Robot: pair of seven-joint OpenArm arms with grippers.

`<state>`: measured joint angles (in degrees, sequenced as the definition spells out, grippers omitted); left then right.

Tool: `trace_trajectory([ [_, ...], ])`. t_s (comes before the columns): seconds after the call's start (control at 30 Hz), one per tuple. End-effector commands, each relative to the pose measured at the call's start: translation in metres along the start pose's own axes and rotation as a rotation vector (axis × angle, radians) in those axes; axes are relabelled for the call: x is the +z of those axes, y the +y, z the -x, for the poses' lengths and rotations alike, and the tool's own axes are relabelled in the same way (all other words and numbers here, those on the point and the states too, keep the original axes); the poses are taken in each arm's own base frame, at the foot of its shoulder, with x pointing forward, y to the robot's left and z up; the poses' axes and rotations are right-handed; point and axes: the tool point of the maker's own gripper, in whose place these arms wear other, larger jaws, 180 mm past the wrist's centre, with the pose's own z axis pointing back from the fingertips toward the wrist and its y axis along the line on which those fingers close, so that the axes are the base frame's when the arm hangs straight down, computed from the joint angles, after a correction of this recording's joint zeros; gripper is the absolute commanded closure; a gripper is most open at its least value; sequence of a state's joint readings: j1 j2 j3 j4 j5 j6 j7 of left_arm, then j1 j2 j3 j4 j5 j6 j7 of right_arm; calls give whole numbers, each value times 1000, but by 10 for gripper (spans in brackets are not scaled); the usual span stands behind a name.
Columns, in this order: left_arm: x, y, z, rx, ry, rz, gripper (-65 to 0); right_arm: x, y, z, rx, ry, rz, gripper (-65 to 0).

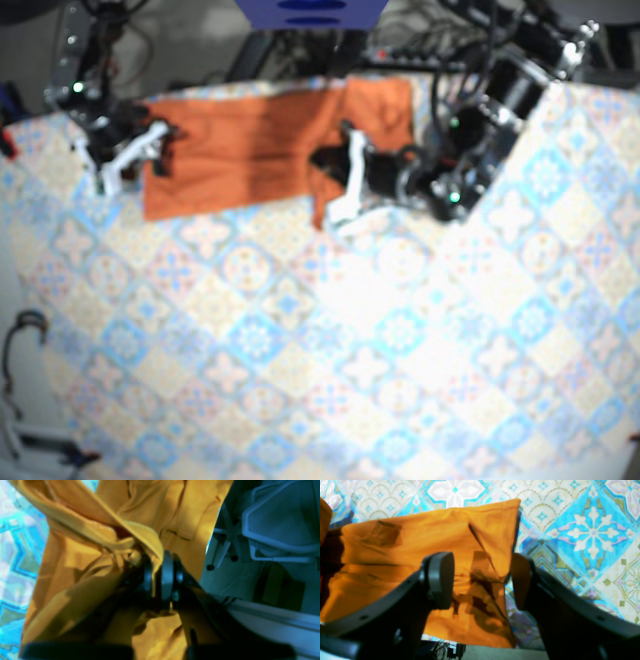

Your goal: Fold the T-shirt properly

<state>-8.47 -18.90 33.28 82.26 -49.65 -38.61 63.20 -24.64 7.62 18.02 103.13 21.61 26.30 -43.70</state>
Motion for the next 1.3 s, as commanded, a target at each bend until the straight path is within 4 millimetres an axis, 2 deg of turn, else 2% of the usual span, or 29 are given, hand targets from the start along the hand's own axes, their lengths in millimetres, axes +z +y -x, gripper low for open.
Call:
trace_trajectory([
  [0.0, 5, 1, -19, -21, -51, 2, 0, 3, -2, -12, 6, -41, 2, -350],
  [0.17, 2, -2, -23, -25, -60, 10, 0, 3, -2, -12, 6, -41, 2, -350],
  [0.5, -4, -5, -20, -26, -50, 10, -7, 3, -2, -12, 6, -41, 2, -351],
  [0.57, -4, -6, -20, -27, -51, 11, -46, 3, -2, -12, 6, -41, 2, -351],
  [0.7, -4, -3, -20, -7, -51, -1, -179, 3, -2, -12, 6, -41, 2, -351],
  [1.1, -3, -1, -22, 21, -62, -11, -465, 3, -2, -11, 5, -41, 2, -352],
  [1.27, 2, 2, -22, 14, -63, -20, -501, 2, 2, -11, -20, -49, -4, -352],
])
